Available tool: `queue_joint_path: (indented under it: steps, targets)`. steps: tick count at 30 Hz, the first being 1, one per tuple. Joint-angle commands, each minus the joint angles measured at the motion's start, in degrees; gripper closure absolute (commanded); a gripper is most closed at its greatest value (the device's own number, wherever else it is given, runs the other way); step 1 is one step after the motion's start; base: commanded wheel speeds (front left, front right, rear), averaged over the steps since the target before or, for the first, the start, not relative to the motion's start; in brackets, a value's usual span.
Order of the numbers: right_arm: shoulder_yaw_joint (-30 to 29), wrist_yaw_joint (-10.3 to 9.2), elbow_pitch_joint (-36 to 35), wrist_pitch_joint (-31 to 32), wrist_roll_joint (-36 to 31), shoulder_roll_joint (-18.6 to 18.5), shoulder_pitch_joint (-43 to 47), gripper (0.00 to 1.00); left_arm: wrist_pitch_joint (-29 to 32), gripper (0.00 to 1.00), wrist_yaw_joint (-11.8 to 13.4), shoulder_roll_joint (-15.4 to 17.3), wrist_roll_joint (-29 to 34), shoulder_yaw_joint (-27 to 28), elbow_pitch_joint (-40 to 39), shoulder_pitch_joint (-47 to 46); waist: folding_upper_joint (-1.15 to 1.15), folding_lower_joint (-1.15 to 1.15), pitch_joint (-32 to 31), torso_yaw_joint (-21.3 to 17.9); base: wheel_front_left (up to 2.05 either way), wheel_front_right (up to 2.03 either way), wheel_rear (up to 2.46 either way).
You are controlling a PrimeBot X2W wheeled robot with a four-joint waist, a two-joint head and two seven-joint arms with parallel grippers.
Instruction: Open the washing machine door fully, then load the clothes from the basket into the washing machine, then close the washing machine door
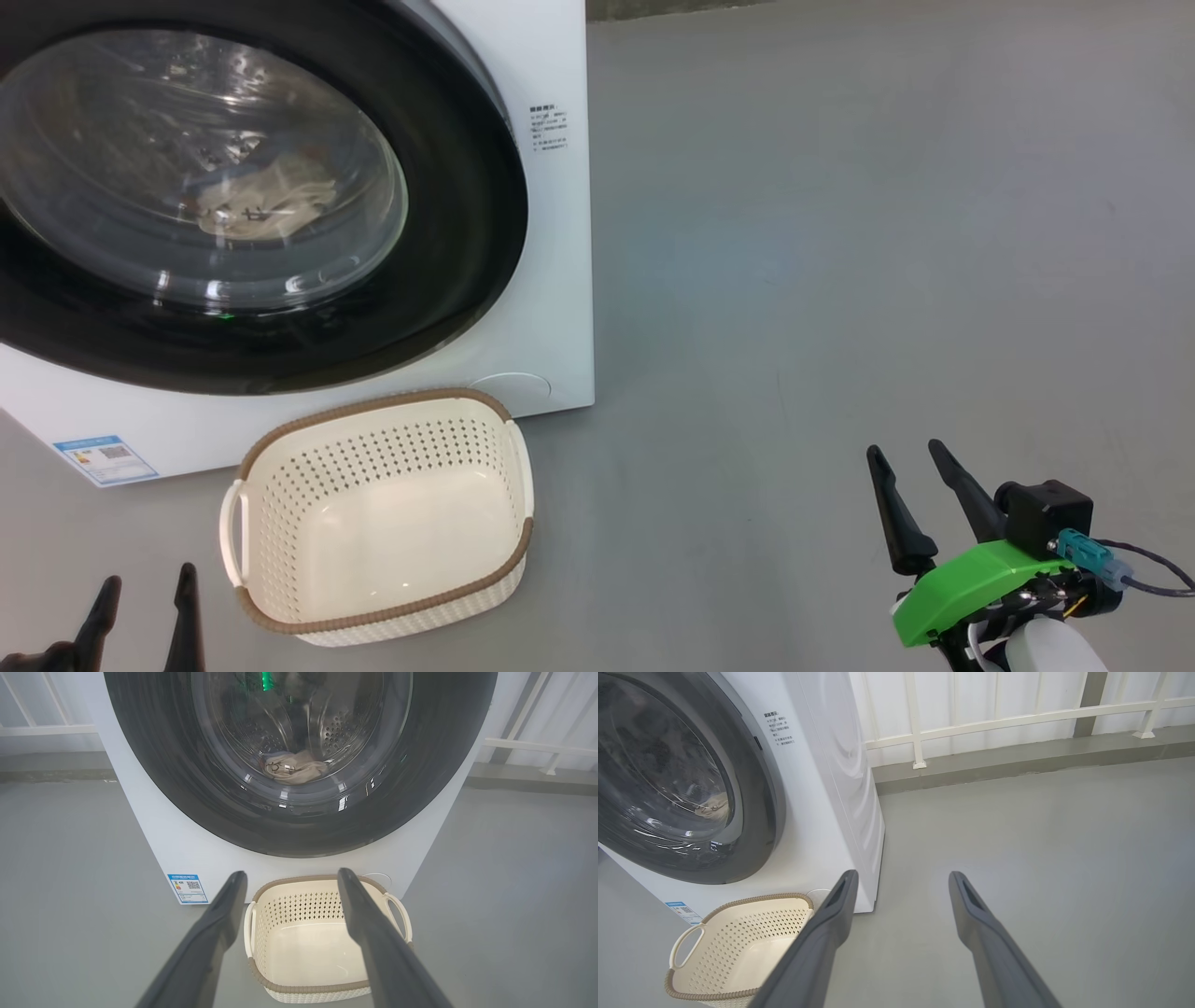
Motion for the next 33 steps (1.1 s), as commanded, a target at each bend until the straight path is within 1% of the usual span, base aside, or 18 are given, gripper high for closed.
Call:
queue_joint_path:
  steps: [1,8,17,18,24,27,30,33]
  targets:
    - [1.2,-0.32,-1.5,-0.3,-0.1,-0.1,0.5,0.0,-0.4,0.0,-0.1,1.3,0.1,2.0,-1.5,-0.4,0.0,0.0,-0.2,0.0,0.0,0.0,0.0]
    - [1.3,-0.32,-1.6,-0.3,-0.1,-0.3,0.7,0.0,-0.4,0.0,-0.1,1.4,0.3,1.5,-1.8,-0.1,0.0,0.0,-0.5,0.3,0.0,0.0,0.0]
    - [1.5,-0.32,-1.9,-0.3,-0.1,-0.4,0.6,0.0,-0.4,0.0,-0.1,0.9,2.7,3.1,-2.7,0.0,0.0,0.0,-0.5,0.4,0.0,0.0,0.0]
    - [0.1,0.0,-0.2,0.0,0.0,0.0,0.8,1.0,0.0,1.0,0.0,-0.4,2.3,0.9,-1.1,1.1,0.0,0.0,-0.5,0.4,0.0,0.0,0.0]
    - [0.1,0.01,3.2,0.2,0.5,0.8,3.1,1.0,0.3,1.0,0.0,-3.7,1.7,0.2,2.2,1.3,0.0,0.0,-0.5,0.5,0.0,0.0,0.0]
    - [-0.1,0.0,2.8,0.8,2.3,0.8,3.1,1.0,0.9,1.0,0.0,-3.8,-0.1,0.3,2.1,1.1,0.0,0.03,-0.6,0.7,0.0,0.0,0.0]
    - [-0.3,-0.01,2.4,1.3,4.2,0.9,3.3,1.0,1.4,1.0,0.0,-3.9,-2.0,0.2,1.9,0.9,0.0,0.13,-0.8,0.8,0.0,0.0,0.0]
    - [-0.5,-0.01,1.9,1.8,6.0,0.9,3.4,1.0,1.8,1.0,0.0,-4.0,-3.9,0.2,1.8,0.8,0.0,0.04,-0.8,1.0,0.0,0.0,0.0]
